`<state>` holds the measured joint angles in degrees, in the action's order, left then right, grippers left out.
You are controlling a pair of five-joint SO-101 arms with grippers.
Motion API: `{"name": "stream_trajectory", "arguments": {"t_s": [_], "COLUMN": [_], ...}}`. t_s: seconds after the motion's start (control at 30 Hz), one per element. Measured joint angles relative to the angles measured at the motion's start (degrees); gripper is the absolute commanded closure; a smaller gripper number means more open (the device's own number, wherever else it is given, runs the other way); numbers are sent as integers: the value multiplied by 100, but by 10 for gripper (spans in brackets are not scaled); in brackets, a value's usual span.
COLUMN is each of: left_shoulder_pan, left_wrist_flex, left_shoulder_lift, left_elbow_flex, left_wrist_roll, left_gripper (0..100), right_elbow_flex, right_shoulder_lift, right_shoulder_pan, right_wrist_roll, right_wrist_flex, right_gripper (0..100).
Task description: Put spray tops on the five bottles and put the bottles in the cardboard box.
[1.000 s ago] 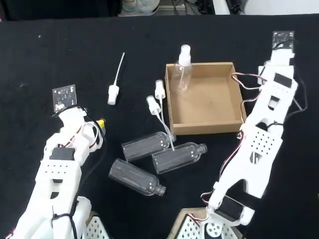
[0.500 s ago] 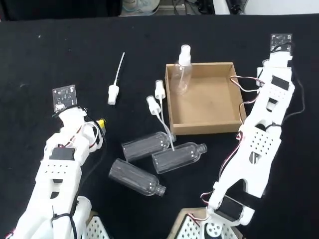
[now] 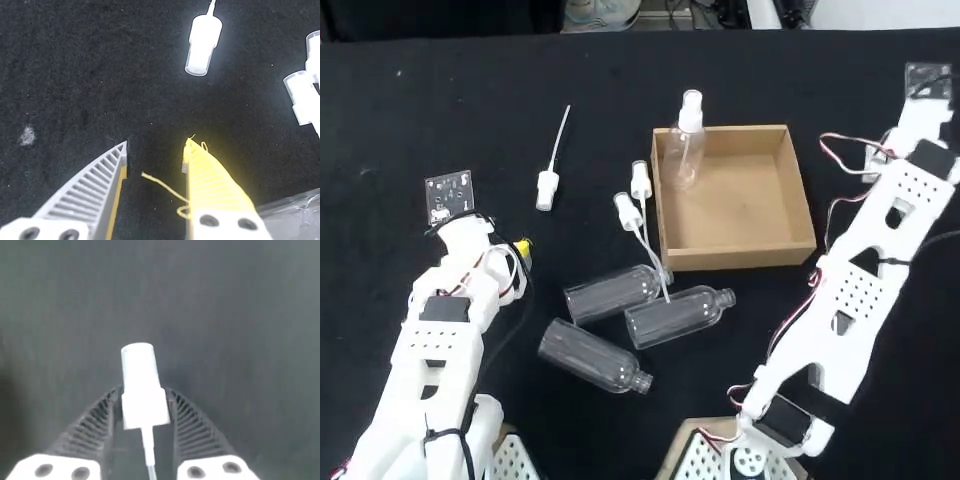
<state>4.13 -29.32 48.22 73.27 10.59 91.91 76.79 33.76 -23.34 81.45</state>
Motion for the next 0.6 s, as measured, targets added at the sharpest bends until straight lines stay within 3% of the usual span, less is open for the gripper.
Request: {"name": "stream_trajectory", "arguments": {"t_s": [0.37, 0.6], "left_shoulder_pan": [0, 0], "left_wrist_flex": [0, 0], "left_shoulder_lift": [0, 0], "left_elbow_flex": [0, 0], "left_wrist_roll": [0, 0], "left_gripper": [819, 819], "right_elbow_flex": [18, 26], "right_shoulder_lift": [-185, -624], "right_shoulder_pan": [132, 308], "right_wrist_roll": [0, 334], "right_wrist_flex": [1644, 1785], "right_gripper": [988, 988]}}
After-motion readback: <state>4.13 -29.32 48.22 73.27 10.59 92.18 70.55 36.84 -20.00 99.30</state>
